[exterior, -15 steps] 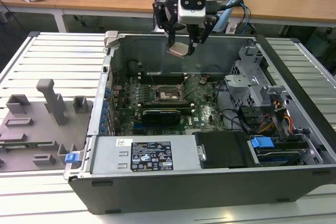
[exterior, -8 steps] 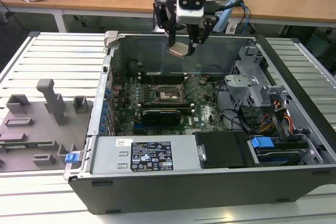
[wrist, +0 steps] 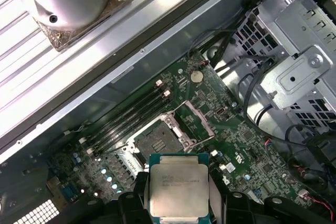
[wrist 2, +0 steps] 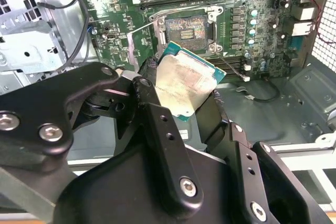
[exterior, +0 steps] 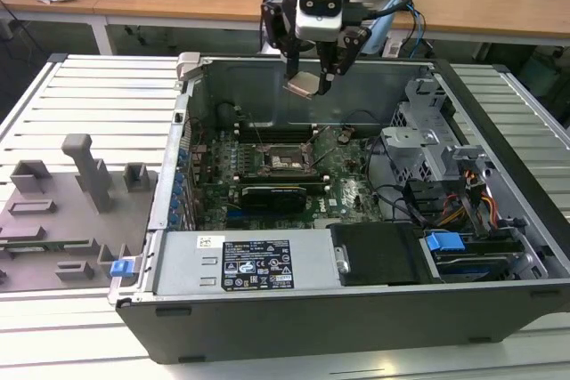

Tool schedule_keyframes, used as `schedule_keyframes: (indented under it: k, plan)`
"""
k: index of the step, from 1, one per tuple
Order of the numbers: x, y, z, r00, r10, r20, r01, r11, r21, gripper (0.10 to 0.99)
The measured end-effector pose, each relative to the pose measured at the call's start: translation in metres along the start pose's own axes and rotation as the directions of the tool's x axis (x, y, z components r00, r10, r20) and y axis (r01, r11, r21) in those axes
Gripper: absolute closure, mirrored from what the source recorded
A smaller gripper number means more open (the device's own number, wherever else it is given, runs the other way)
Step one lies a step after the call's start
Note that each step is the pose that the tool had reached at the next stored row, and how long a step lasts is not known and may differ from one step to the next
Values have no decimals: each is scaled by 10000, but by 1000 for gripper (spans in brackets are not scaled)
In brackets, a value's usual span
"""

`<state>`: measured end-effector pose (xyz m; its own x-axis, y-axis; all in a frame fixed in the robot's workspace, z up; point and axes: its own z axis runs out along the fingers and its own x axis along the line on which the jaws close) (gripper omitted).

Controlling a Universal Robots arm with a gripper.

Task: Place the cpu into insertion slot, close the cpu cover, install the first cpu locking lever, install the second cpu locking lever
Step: 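Place the cpu into insertion slot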

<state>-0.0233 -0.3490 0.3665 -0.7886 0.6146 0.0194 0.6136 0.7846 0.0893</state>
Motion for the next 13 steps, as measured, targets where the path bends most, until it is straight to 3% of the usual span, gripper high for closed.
schedule_keyframes:
  k: [13]
  plan:
    - [0,0,2,9981,617,55,-617,9981,-14,545]
